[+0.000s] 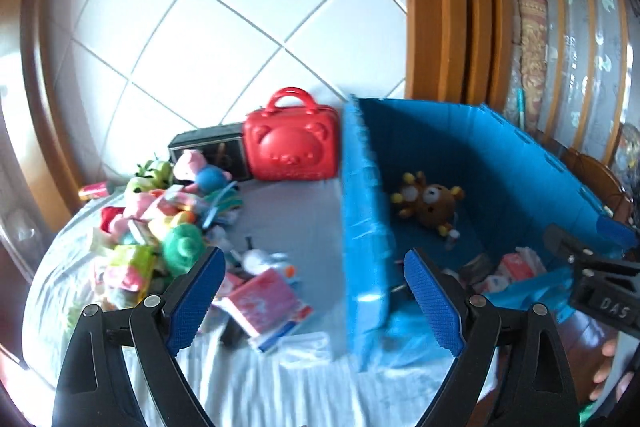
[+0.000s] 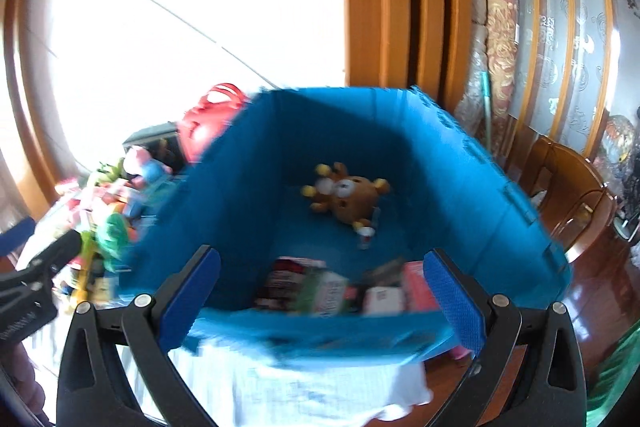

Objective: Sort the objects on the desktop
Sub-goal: 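Move both tools back away from the crate toward the table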

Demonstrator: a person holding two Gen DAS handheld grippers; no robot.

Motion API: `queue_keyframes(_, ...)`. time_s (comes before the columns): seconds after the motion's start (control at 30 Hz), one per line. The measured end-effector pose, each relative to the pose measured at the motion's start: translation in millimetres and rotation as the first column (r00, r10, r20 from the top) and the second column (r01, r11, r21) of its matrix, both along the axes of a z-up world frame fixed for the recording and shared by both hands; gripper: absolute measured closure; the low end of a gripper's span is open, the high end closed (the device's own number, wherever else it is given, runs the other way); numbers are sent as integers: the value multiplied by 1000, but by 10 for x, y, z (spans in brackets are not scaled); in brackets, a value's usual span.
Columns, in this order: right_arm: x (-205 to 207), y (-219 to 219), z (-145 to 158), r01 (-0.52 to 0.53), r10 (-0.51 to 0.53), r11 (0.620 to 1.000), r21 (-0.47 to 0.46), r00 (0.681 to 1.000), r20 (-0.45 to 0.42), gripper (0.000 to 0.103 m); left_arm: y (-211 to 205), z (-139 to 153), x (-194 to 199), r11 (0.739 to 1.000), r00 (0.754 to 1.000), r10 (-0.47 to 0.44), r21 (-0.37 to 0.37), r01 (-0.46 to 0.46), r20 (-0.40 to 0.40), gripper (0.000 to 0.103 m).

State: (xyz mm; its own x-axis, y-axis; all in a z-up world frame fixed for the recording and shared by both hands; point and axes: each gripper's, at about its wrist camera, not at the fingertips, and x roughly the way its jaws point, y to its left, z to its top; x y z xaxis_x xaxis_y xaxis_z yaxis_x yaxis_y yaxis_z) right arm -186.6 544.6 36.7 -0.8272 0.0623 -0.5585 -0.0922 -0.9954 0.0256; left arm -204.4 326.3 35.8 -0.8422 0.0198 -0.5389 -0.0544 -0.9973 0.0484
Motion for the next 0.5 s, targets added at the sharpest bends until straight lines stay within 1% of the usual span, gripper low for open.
queue_keyframes(0.13, 264, -657, -28, -15, 15, 1000, -12, 1000, -27, 0, -605, -82, 259, 1000, 1000, 1, -13, -1, -19, 9)
queue_keyframes(0.23, 437, -1139, -113, -16, 16, 1000, -25, 999, -33, 0, -1062, -187, 418, 1000, 1000, 2, -11, -2, 2, 9)
queue_keyframes(0.33, 611, -1574, -194, -16, 16, 1000, -8, 999, -30, 0, -1439, -264, 538, 1000, 1000, 15, -8, -15, 16, 9)
queue_keyframes(0.5, 867, -2067, -226, -14, 14, 1000, -2, 999, -41, 0, -1806, -295, 709, 1000, 999, 21, 7, -21, 25, 9)
